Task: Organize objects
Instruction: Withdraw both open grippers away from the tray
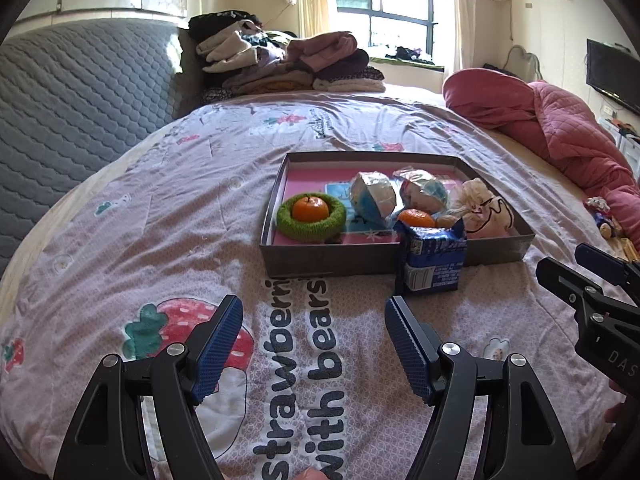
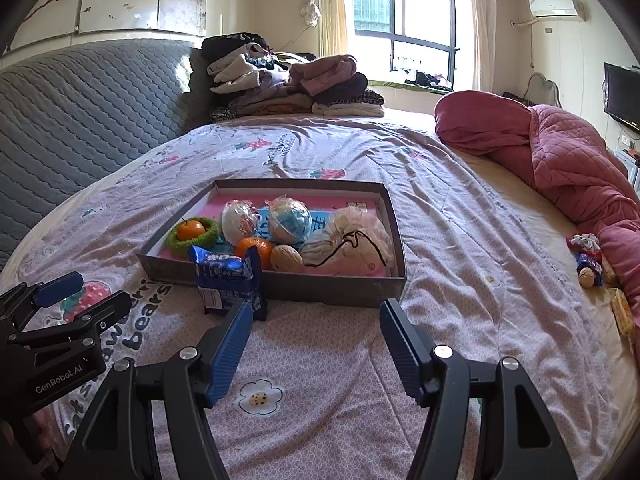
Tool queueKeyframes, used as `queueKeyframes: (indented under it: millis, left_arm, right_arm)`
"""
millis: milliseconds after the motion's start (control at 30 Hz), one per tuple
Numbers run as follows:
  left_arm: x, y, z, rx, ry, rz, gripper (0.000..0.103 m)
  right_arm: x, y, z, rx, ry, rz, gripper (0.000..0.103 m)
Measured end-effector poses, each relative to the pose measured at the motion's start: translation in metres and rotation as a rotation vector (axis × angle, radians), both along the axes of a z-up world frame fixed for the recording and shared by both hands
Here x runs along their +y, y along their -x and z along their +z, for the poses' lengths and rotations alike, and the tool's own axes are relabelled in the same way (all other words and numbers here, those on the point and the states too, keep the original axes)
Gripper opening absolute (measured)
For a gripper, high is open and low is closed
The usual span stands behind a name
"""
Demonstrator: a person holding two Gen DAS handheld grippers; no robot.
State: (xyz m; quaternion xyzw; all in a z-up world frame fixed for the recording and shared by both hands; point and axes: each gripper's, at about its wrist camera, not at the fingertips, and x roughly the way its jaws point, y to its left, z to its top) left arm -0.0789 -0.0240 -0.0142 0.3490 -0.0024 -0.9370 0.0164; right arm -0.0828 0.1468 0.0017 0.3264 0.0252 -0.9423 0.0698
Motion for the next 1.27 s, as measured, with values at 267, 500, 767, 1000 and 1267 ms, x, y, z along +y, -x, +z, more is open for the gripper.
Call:
queueKeyframes:
  millis: [267,500,767,1000,1267]
  left_arm:
    - [-0.003,0.009,-0.011,-0.016,-0.007,0.012,0.075]
    - [-0.004,0.017,-0.022,-0.043,-0.007,0.014,0.075]
    - [-0.002,0.022,-0.032,-0.065,-0.008,0.009,0.075]
    - [-0.003,0.024,-0.038,-0.078,-0.013,0.008,0.075]
    - [-0.005,0.029,-0.044,-0.076,-0.025,0.009,0.075]
  right_arm:
    - [0.007,0.012,-0.018,-0.029,-0.011,-0.023,0.066]
    - [0.009,0.019,-0.029,-0.047,-0.014,-0.037,0.066]
    - [0.011,0.023,-0.038,-0.066,-0.008,-0.04,0.066]
    - [0.012,0.025,-0.044,-0.076,-0.004,-0.042,0.066]
    - [0.012,0.029,-0.054,-0.096,-0.007,-0.042,0.066]
